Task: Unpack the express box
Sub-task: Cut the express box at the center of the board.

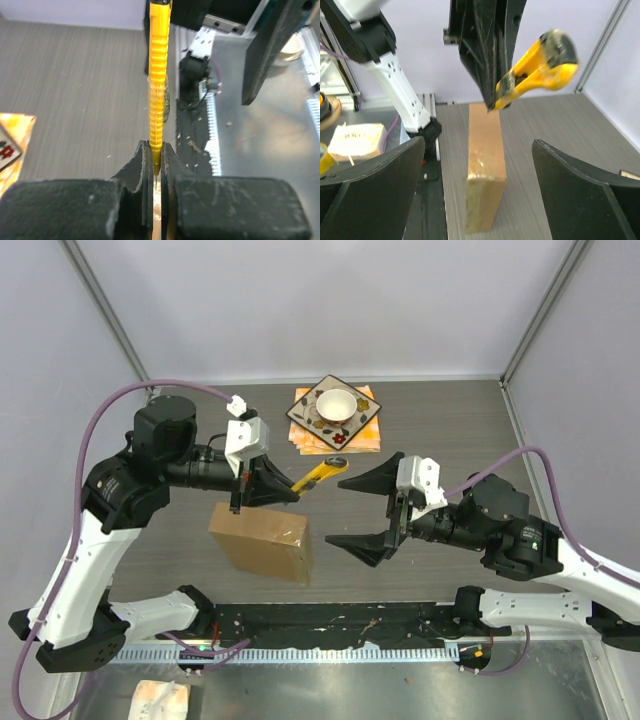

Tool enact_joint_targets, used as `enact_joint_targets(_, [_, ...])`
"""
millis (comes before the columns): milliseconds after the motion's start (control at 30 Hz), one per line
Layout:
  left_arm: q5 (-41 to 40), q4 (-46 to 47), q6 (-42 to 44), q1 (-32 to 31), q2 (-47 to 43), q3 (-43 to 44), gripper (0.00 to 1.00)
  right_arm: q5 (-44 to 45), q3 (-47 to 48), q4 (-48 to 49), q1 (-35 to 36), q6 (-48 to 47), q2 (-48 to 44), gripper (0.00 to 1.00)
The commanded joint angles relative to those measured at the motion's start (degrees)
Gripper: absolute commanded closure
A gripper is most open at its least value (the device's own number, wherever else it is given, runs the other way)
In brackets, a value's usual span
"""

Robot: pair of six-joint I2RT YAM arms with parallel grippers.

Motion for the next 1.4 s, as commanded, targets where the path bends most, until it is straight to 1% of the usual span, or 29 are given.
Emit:
enact_joint_targets(0, [9.7, 6.1, -7.2, 0.6, 0.5, 1.8, 1.0, -1.9, 0.6, 12.4, -0.1, 2.4, 2.0, 0.06])
enact_joint_targets(167, [11.5, 4.3, -5.5, 0.6, -0.6, 0.6, 1.0, -2.1, 4.0, 14.0, -0.2, 0.8, 6.2, 0.07])
enact_joint_targets(267, [11.6, 1.9, -3.2, 0.5, -1.0, 0.5, 1.0, -3.5, 6.4, 14.0, -0.3, 0.4, 8.3, 0.1])
enact_joint_targets(367, [11.2, 1.4, -2.0, 0.5, -1.5, -0.4, 1.0, -4.6, 8.6, 14.0, -0.5, 0.4, 10.1, 0.18])
enact_joint_targets(433, [9.9, 1.1, -1.2, 0.4, -2.1, -1.4, 1.0, -5.0, 9.7, 14.0, -0.6, 0.7, 10.7, 0.21])
enact_joint_targets(533, [7.4, 0.1, 1.6, 0.5, -2.7, -2.3, 1.0, -5.6, 11.2, 13.6, -0.7, 1.2, 11.3, 0.32])
enact_joint_targets(567, [6.9, 0.3, 2.2, 0.5, -3.4, -2.8, 1.0, -5.7, 11.5, 13.3, -0.7, 1.4, 11.3, 0.4])
enact_joint_targets(633, [6.2, 1.0, 2.4, 0.5, -4.0, -3.7, 1.0, -5.7, 11.9, 13.2, -0.8, 1.5, 11.5, 0.49])
enact_joint_targets(667, [6.1, 1.5, 2.3, 0.4, -4.3, -3.8, 1.0, -5.7, 12.0, 12.7, -0.8, 1.5, 11.8, 0.56])
enact_joint_targets(733, [5.8, 1.9, 2.0, 0.3, -4.4, -3.9, 1.0, -5.8, 12.9, 11.9, -0.9, 1.7, 13.0, 0.61])
enact_joint_targets(767, [5.6, 2.1, 1.8, 0.3, -4.4, -3.8, 1.0, -5.9, 13.1, 11.1, -0.8, 2.1, 13.4, 0.67])
enact_joint_targets(800, [5.4, 2.1, 1.8, 0.4, -4.5, -3.5, 1.0, -6.0, 13.7, 10.6, -0.9, 2.2, 14.4, 0.67])
enact_joint_targets(867, [4.7, 2.4, 2.0, 0.4, -4.5, -3.2, 1.0, -5.5, 13.5, 9.5, -0.9, 2.5, 14.8, 0.57])
enact_joint_targets(900, [4.3, 2.5, 2.1, 0.4, -4.6, -3.2, 1.0, -4.9, 13.1, 9.4, -1.0, 2.6, 14.9, 0.54])
enact_joint_targets(1033, [3.3, 3.2, 2.0, 0.3, -4.9, -3.3, 1.0, -2.7, 11.3, 9.5, -1.1, 2.9, 14.4, 0.52])
enact_joint_targets(1167, [2.3, 4.6, 1.1, 0.3, -5.5, -3.3, 1.0, -2.4, 10.1, 9.6, -1.2, 3.2, 13.9, 0.51])
enact_joint_targets(1200, [2.5, 5.1, 1.0, 0.3, -5.6, -3.4, 1.0, -2.4, 9.7, 10.0, -1.2, 3.5, 13.8, 0.53])
enact_joint_targets(1300, [3.0, 5.1, 0.2, 0.3, -5.3, -3.2, 1.0, -2.9, 9.3, 11.2, -1.3, 3.6, 13.8, 0.64])
enact_joint_targets(1333, [3.2, 5.1, 0.2, 0.4, -5.2, -3.1, 1.0, -3.1, 9.4, 11.3, -1.3, 3.6, 13.9, 0.69])
enact_joint_targets(1367, [3.2, 5.1, -0.1, 0.3, -5.2, -3.2, 1.0, -3.2, 9.4, 11.6, -1.3, 3.7, 14.0, 0.72])
